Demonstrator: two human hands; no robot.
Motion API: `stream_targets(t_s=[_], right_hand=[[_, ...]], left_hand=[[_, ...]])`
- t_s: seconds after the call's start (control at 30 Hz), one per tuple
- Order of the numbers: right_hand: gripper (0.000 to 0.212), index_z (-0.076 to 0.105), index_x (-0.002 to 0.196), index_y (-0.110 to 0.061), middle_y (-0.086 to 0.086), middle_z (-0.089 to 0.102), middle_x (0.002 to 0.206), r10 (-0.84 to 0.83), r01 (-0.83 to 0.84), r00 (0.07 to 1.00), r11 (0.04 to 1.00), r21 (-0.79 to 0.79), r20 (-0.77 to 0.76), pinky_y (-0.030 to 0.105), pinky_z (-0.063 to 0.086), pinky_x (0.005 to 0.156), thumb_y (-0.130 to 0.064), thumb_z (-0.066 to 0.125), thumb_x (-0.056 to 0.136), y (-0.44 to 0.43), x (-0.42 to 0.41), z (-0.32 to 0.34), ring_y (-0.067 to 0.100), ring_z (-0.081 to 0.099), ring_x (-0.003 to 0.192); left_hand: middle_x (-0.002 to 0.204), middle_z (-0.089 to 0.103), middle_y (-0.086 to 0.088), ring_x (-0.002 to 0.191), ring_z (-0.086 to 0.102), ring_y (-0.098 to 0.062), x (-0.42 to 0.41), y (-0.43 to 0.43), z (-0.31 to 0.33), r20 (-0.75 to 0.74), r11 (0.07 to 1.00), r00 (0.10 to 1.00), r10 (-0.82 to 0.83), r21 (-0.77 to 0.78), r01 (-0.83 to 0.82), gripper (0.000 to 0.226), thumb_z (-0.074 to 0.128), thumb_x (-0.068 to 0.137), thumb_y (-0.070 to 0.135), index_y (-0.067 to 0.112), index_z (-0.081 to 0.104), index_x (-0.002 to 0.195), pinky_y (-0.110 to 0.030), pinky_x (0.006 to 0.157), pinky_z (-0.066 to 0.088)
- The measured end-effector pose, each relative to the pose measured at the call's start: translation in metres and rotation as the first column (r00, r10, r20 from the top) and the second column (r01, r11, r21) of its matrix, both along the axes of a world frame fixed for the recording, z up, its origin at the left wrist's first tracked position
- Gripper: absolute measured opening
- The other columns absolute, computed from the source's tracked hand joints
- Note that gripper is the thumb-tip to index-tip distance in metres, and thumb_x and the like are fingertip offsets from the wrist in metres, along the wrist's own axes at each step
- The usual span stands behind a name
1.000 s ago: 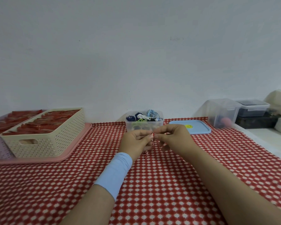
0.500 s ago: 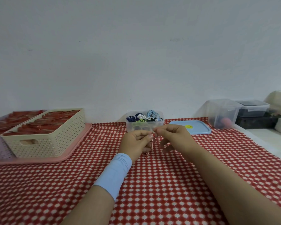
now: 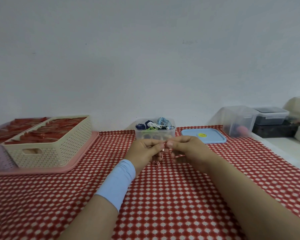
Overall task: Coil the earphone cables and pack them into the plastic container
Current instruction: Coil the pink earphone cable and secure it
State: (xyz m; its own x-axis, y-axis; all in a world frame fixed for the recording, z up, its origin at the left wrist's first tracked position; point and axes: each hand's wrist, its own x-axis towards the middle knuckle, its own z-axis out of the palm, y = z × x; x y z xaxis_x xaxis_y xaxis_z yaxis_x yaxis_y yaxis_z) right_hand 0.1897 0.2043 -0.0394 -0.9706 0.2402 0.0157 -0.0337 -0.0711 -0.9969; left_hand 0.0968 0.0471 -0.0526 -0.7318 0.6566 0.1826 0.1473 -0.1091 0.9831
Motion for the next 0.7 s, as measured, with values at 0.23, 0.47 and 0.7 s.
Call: stream_targets(t_s=[0.23,0.47,0.7], right_hand=[[0.017,0.083,0.084,-0.014,0.007,0.075,0.085,0.048,-0.049,0.998,0.999,0.013,0.032,0.029,0.055,0.06,-0.025,0.079,0.071,0.002,0.0016,0.0008,0.013,0.063,0.066],[0.017,0.082,0.086,-0.013,0.008,0.076,0.085,0.014,-0.016,0.999,0.999,0.043,0.048,0.031,0.056,0.06,-0.023,0.08,0.073,0.0008,0.002,0.0029,0.015,0.064,0.065],[0.005,0.082,0.086,-0.014,0.009,0.076,0.084,-0.023,0.017,0.999,0.991,0.132,0.042,0.031,0.057,0.059,-0.015,0.077,0.086,0.0022,0.0007,0.0023,0.015,0.065,0.063]], left_hand=[[0.083,0.074,-0.01,0.064,0.06,-0.012,-0.0006,-0.0031,0.0015,0.056,0.999,0.998,-0.043,-0.012,0.043,0.018,0.062,0.092,0.003,0.003,0.074,0.105,-0.023,0.061,0.054],[0.083,0.074,-0.01,0.065,0.061,-0.014,-0.0026,-0.0016,0.0,0.053,0.999,0.999,0.009,-0.037,-0.007,0.016,0.064,0.091,0.003,0.002,0.074,0.104,-0.024,0.061,0.054],[0.082,0.075,-0.012,0.064,0.062,-0.013,-0.0021,-0.0022,0.0011,-0.006,0.997,1.0,0.023,-0.077,-0.023,0.016,0.064,0.091,0.002,0.003,0.075,0.103,-0.024,0.062,0.056]])
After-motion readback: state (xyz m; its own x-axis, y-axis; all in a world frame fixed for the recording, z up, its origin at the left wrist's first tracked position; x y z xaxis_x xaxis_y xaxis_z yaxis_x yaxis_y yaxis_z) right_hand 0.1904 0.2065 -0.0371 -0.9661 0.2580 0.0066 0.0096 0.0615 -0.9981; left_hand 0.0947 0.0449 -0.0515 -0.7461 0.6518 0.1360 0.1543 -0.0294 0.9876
